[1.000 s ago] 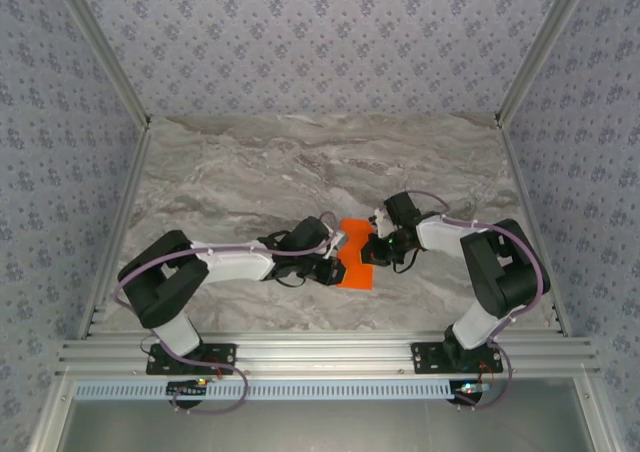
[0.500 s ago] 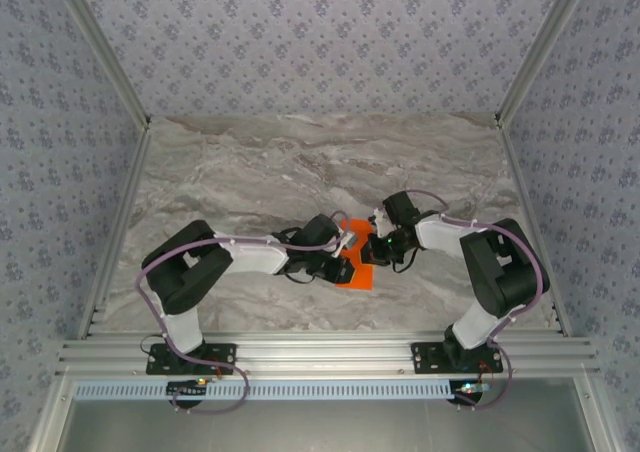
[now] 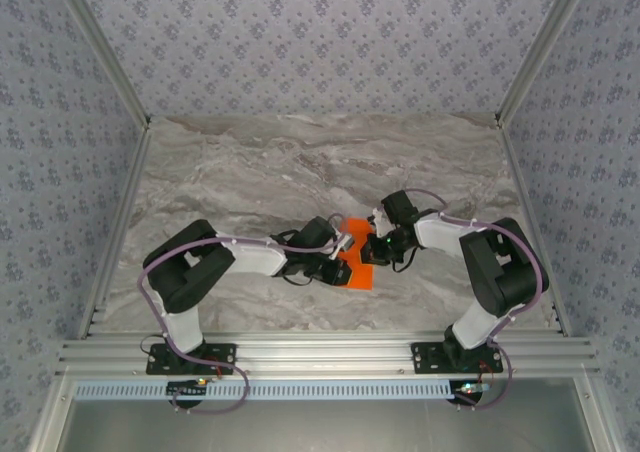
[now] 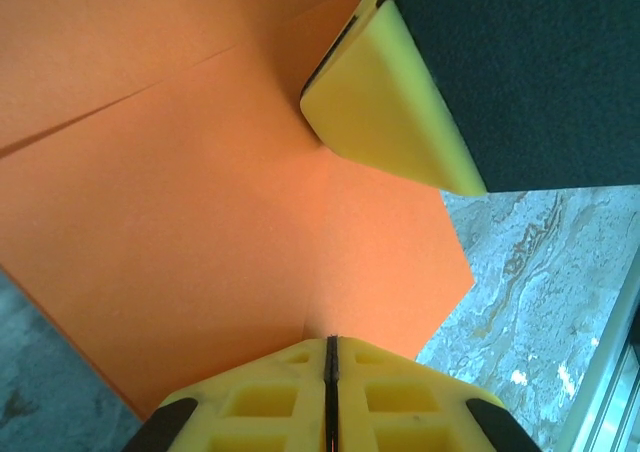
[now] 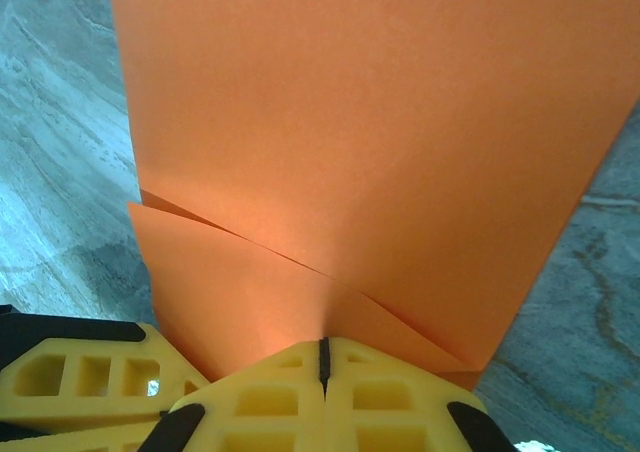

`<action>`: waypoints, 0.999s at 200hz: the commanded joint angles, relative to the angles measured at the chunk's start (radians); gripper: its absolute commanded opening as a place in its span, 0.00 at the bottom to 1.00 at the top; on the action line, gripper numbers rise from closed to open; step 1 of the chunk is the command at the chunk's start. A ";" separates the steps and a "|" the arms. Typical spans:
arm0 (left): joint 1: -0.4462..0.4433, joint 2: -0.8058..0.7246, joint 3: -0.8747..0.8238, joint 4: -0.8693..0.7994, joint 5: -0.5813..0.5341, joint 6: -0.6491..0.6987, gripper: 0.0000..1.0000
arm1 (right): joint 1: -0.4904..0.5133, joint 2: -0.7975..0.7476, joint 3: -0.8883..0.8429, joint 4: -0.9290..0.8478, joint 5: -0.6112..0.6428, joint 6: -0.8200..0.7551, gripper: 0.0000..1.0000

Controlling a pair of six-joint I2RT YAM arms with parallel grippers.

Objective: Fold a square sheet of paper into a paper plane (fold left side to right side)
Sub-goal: Fold the triangle a second time at the center of the table.

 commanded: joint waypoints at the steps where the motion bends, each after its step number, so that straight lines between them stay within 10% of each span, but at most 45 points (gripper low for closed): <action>1: 0.001 -0.003 -0.062 -0.092 -0.015 0.016 0.09 | -0.012 0.035 -0.005 -0.081 0.094 -0.018 0.00; 146: 0.033 -0.251 -0.284 -0.011 -0.005 -0.072 0.10 | -0.014 -0.038 -0.018 0.011 -0.014 -0.005 0.03; 200: 0.127 -0.374 -0.256 0.073 -0.027 -0.100 0.33 | -0.081 -0.330 -0.127 0.117 -0.025 0.044 0.52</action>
